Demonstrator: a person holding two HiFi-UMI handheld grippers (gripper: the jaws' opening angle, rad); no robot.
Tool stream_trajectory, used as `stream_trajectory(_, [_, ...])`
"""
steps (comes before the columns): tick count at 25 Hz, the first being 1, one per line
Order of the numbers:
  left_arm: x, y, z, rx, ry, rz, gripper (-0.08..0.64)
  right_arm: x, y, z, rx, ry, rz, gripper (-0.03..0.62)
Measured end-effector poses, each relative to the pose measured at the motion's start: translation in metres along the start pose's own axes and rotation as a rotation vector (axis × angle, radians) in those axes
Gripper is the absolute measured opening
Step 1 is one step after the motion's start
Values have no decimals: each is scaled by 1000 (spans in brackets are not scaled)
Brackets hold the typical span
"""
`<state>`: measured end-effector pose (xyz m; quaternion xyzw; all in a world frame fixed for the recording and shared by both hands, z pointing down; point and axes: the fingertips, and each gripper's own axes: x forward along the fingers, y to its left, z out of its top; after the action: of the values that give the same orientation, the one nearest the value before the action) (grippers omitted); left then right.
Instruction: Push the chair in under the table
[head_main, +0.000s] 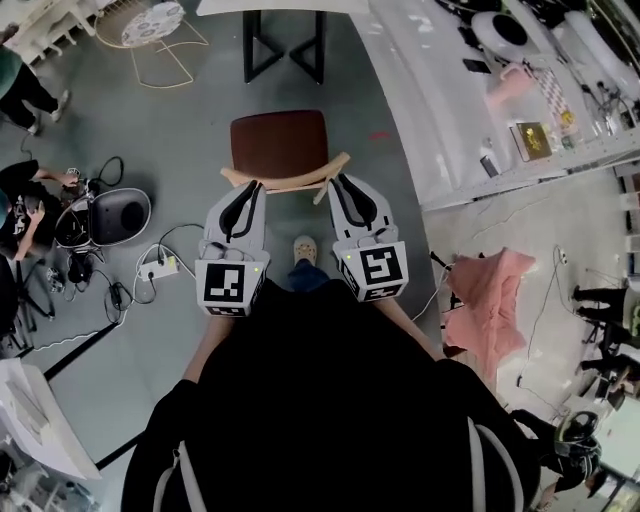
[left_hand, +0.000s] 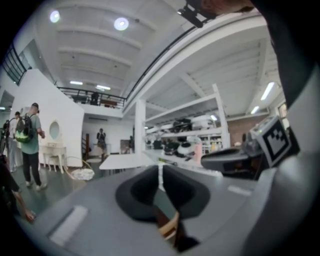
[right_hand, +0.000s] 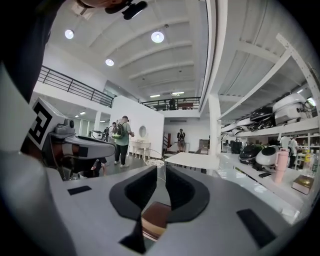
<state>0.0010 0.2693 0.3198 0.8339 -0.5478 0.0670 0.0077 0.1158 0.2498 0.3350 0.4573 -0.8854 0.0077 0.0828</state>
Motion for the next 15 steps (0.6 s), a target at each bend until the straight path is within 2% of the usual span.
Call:
stream_trajectory(6, [60,27,-10,-43,47,55,48,55,-42,-13,-5,43,75,25])
stream_trajectory(11, [91,44,-22,-61,87,75,107,88,-59,-20,-5,57,132,33])
stream_trajectory(14, [102,52,-29,-67,109,74,123,101,-60,-32,-1,87,167,117])
stream_trajectory(15, [105,54,-32,-69,120,68,126,104,-60,-37,-2,102,179,121])
